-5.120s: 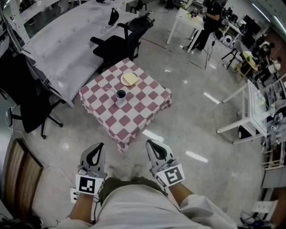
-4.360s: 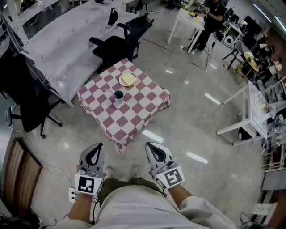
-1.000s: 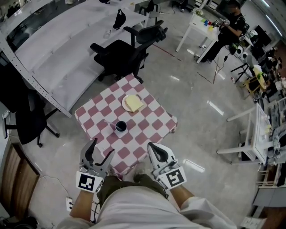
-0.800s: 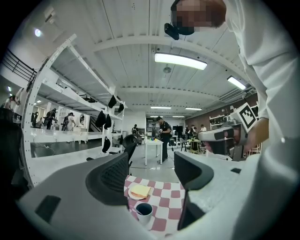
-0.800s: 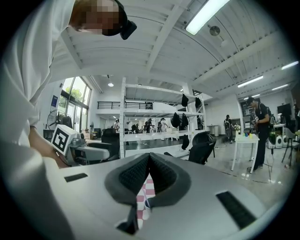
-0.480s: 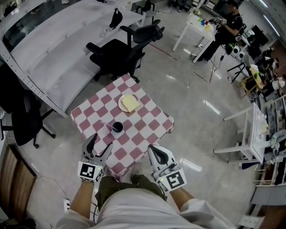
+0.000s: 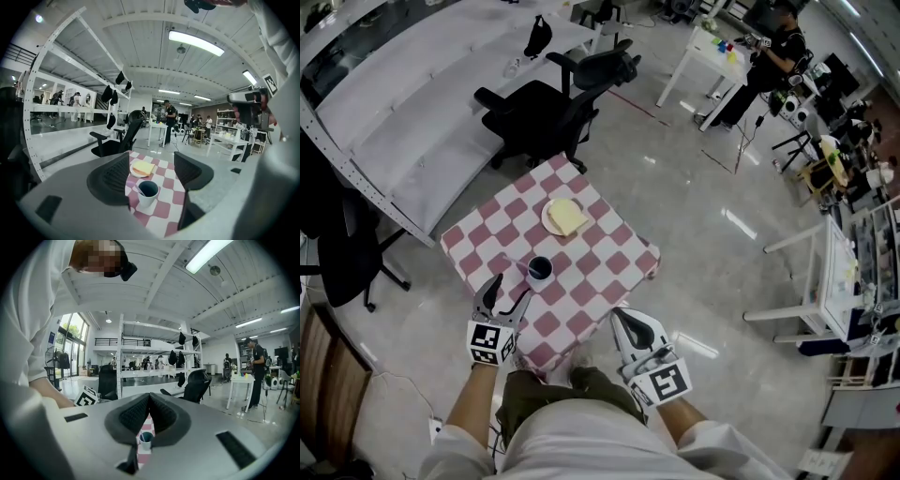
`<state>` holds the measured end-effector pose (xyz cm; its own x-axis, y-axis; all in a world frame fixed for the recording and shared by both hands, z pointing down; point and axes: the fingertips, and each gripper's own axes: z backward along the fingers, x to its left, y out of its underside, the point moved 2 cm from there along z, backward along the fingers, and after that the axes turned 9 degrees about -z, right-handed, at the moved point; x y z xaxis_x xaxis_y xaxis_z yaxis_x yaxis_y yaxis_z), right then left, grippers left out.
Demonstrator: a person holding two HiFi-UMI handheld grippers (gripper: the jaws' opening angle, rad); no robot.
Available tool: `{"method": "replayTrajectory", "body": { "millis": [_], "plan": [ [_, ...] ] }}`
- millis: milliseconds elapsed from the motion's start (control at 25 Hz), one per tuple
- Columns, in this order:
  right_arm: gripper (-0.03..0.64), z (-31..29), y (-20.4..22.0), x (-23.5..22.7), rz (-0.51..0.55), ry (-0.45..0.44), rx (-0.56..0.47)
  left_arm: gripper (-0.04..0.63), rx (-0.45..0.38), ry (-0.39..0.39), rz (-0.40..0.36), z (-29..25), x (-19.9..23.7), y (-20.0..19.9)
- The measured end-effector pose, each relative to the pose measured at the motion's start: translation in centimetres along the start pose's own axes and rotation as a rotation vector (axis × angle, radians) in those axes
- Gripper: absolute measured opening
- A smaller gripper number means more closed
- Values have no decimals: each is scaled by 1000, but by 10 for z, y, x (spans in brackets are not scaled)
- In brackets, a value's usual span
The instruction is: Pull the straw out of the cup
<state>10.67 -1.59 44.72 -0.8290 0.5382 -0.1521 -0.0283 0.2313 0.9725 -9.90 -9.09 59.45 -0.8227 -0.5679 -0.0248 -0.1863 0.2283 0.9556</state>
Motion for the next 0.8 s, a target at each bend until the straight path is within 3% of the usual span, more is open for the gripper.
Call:
{"method": "replayTrajectory", "body": {
  "millis": [800],
  "plan": [
    [3, 6, 3, -15, 4, 41, 21, 296, 177, 6, 68, -46, 12, 73]
  ]
}}
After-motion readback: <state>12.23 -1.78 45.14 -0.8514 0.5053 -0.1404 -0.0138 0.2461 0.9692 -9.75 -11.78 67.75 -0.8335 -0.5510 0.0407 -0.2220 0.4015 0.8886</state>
